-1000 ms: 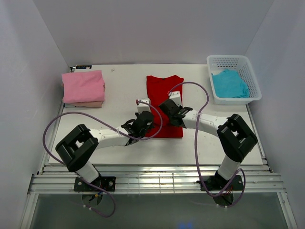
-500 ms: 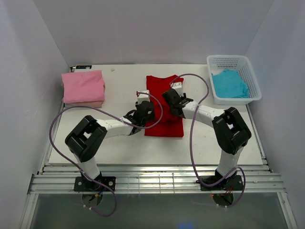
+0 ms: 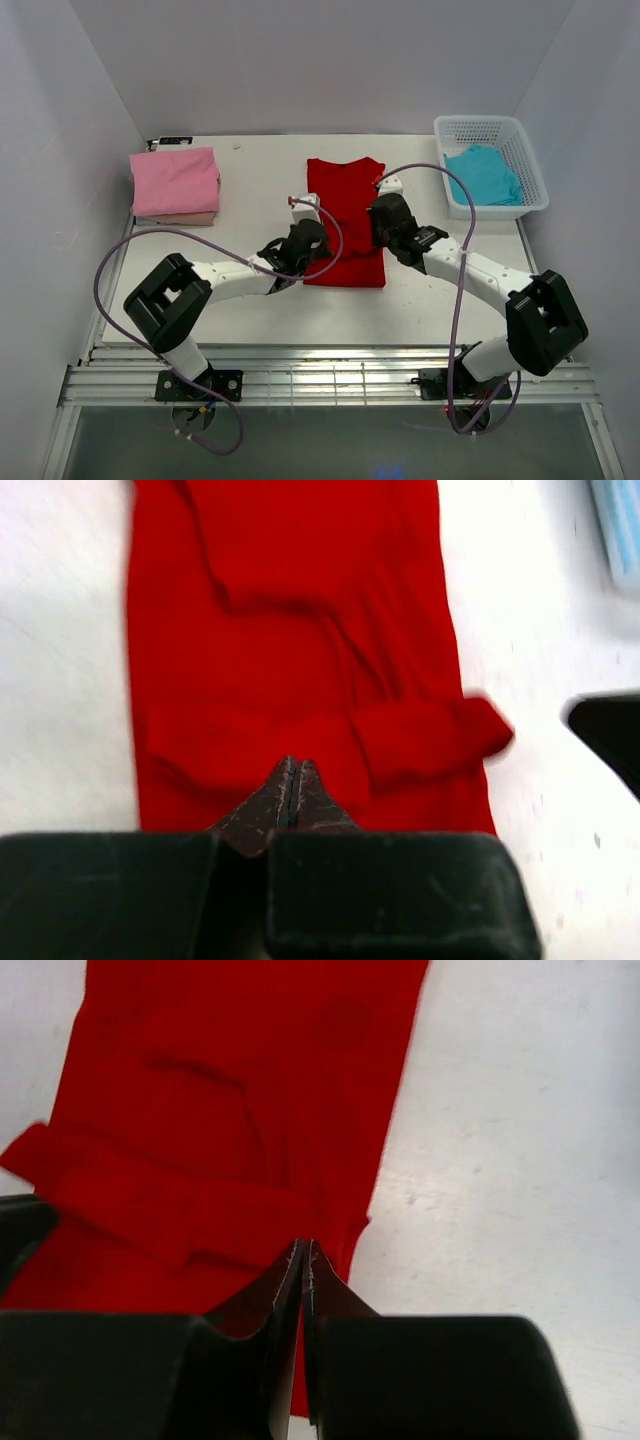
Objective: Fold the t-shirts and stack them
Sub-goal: Fold the tshirt
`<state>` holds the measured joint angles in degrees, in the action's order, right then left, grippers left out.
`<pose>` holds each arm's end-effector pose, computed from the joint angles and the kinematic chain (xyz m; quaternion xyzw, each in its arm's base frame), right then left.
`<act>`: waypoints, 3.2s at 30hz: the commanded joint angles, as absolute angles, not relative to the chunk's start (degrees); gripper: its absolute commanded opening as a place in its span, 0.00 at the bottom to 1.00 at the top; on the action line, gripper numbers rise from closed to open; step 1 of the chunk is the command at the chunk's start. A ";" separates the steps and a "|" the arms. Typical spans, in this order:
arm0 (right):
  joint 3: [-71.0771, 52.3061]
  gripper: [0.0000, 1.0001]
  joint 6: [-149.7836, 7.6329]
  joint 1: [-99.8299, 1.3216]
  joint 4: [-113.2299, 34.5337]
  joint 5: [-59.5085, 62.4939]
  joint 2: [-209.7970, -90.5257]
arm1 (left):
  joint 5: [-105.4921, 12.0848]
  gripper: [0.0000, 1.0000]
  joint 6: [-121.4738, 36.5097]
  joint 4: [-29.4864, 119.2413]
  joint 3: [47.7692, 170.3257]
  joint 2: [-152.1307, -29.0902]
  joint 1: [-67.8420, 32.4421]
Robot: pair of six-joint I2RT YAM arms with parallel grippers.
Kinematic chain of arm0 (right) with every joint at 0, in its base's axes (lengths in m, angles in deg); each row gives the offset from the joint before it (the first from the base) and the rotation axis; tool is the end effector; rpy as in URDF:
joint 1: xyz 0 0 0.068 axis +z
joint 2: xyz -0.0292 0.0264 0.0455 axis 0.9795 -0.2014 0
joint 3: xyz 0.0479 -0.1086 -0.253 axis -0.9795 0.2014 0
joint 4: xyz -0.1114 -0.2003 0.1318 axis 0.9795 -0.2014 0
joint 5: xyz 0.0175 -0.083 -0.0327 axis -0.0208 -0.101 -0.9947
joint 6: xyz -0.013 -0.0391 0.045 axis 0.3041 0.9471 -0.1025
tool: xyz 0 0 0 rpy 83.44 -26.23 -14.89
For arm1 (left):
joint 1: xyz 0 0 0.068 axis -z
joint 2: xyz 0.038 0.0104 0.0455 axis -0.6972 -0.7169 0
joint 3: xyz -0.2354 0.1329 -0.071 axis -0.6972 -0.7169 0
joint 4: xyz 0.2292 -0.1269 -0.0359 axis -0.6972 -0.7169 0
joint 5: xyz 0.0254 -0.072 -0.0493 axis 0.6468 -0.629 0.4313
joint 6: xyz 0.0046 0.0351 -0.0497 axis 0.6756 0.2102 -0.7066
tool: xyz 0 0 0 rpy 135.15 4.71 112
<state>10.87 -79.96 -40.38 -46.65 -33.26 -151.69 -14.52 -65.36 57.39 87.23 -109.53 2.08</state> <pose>0.2704 0.1849 0.2560 -0.0609 0.8674 0.0167 0.4936 0.2632 -0.2485 0.1977 -0.0172 0.8508 -0.1836 0.4921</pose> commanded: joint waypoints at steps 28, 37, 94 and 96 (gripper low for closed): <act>17.65 0.08 -82.81 -39.45 -35.24 -2.90 -162.33 | -18.14 0.00 -78.18 62.28 79.24 -117.68 13.81; 15.01 0.08 -82.63 -39.36 -36.64 -5.88 -167.87 | -17.26 0.00 -80.38 62.72 76.61 -117.95 16.26; 34.69 0.61 -90.62 -38.13 -47.54 -18.01 -137.64 | 1.37 0.62 -85.31 39.43 70.02 -100.19 25.41; 35.31 0.61 -91.50 -37.86 -47.72 -18.80 -137.20 | 0.85 0.62 -85.39 40.75 69.49 -100.72 25.41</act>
<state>34.33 -89.43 -38.55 -48.23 -17.35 -138.75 2.27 -84.73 39.37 71.01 -101.11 25.62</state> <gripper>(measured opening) 0.607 0.616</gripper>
